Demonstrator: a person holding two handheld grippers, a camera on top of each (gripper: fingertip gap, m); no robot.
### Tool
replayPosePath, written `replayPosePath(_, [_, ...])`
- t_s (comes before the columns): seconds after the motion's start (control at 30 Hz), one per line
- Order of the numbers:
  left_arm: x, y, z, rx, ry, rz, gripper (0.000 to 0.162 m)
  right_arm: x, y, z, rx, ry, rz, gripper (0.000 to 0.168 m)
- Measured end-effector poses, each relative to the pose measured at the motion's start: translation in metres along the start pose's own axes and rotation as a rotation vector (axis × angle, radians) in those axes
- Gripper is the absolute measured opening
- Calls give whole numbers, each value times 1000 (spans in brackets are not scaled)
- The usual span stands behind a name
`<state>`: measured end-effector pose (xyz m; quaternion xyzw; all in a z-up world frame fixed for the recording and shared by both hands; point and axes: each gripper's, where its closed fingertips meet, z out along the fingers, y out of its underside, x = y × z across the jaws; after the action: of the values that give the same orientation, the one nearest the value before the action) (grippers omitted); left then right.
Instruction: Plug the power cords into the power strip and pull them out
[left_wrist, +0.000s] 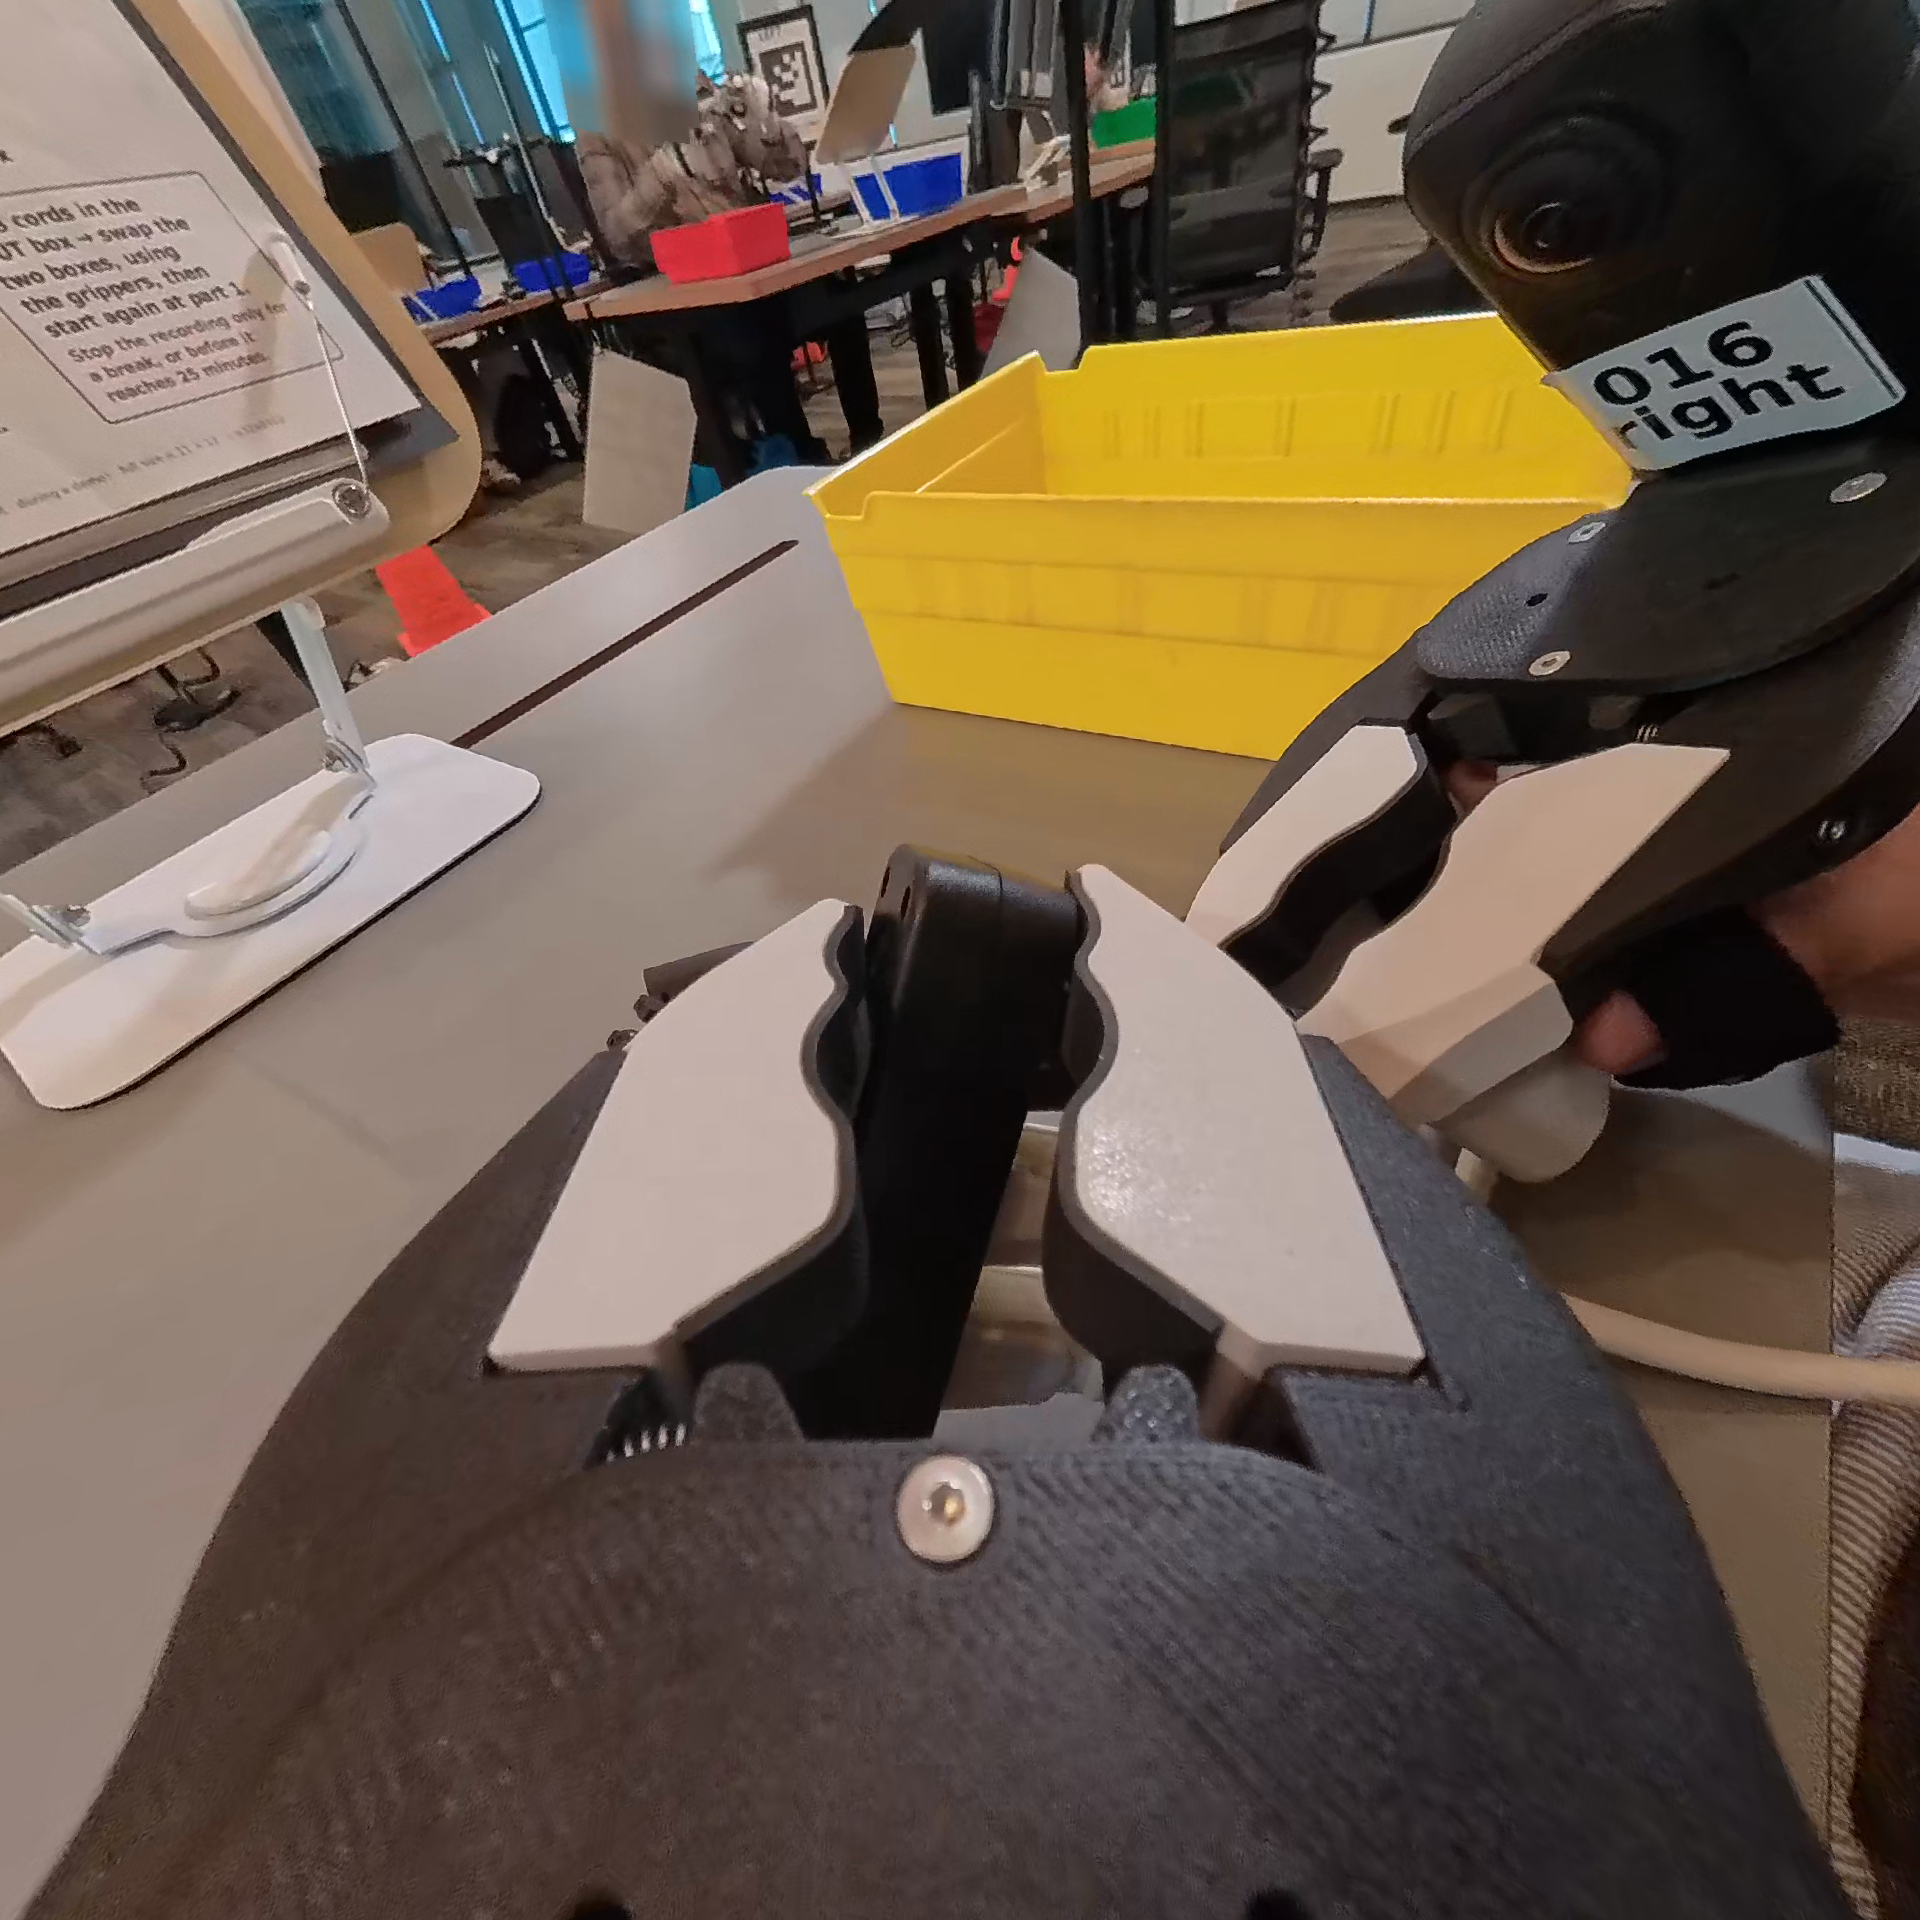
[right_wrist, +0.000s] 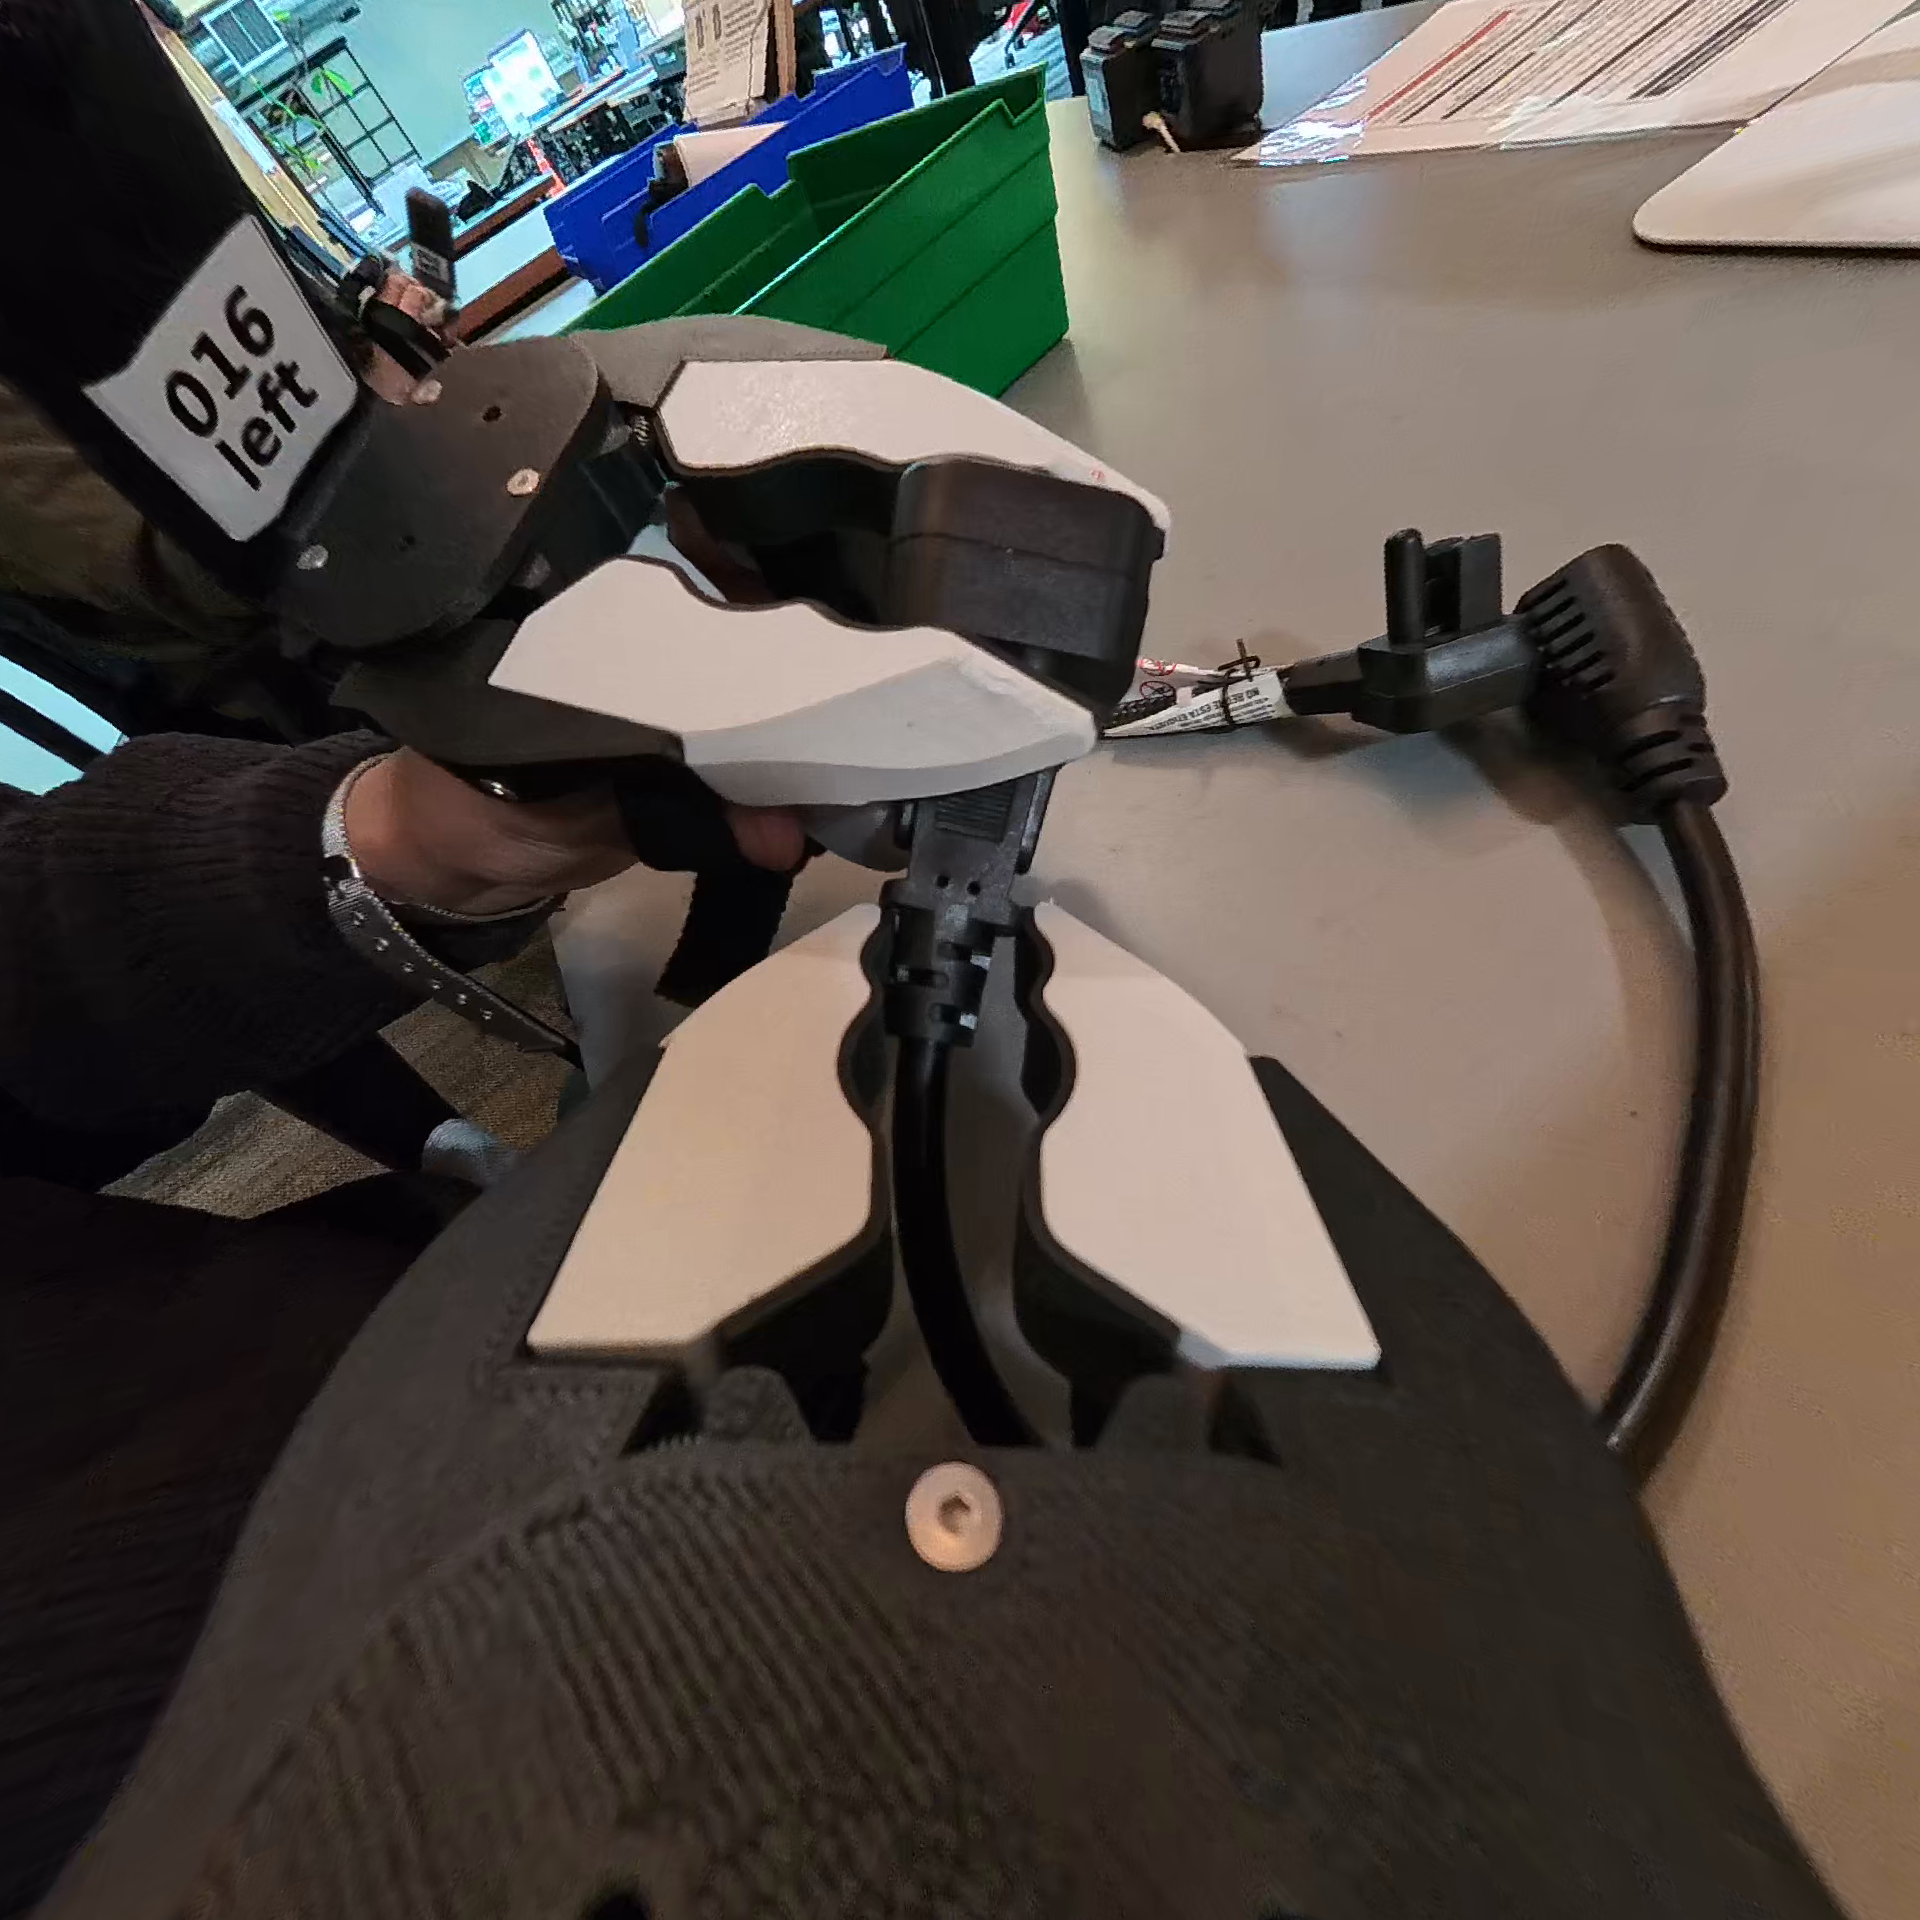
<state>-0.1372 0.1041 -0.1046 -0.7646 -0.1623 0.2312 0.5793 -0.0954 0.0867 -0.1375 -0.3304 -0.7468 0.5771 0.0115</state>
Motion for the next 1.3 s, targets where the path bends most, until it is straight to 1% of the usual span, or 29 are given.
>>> replayPosePath(0.23, [1, -3, -3, 57, 39, -11, 40, -5, -2, -1, 33, -64, 46, 22])
replayPosePath(0.37, [1, -3, -2, 64, 35, -9, 40, -10, -6, -3, 74, -149, 118, 31])
replayPosePath(0.43, [1, -3, -2, 59, 32, -7, 40, -8, -8, -3, 87, -135, 102, 32])
replayPosePath(0.57, [3, -3, 1, 59, 7, 5, 39, -3, -7, 0, 61, -19, -48, 34])
replayPosePath(0.67, [4, -3, 0, 56, 8, 19, 40, 2, -5, 0, 32, 57, -126, 26])
replayPosePath(0.87, [5, -2, 0, 62, 47, 20, 41, -2, -5, -1, 42, -70, 41, 25])
replayPosePath(0.97, [6, -3, -2, 102, 74, 18, 42, -3, -4, -1, 26, -56, -19, 25])
replayPosePath(1.03, [10, -6, -6, 152, 130, 10, 43, -4, -3, -1, 20, -47, -51, 25])
replayPosePath(1.07, [12, -12, -11, 206, 180, -19, 43, -4, -3, -1, 23, -48, -45, 25])
replayPosePath(1.13, [12, -28, -22, 319, 274, -147, 44, -4, -4, -2, 31, -59, -19, 25])
replayPosePath(1.17, [8, -31, -25, 339, 306, -223, 49, -3, -4, -2, 33, -63, -15, 25])
replayPosePath(1.23, [4, -26, -24, 305, 367, -342, 59, -4, -4, -3, 34, -66, -22, 25])
replayPosePath(1.3, [6, -19, -21, 243, 429, -382, 72, -5, -4, -4, 35, -63, -37, 25])
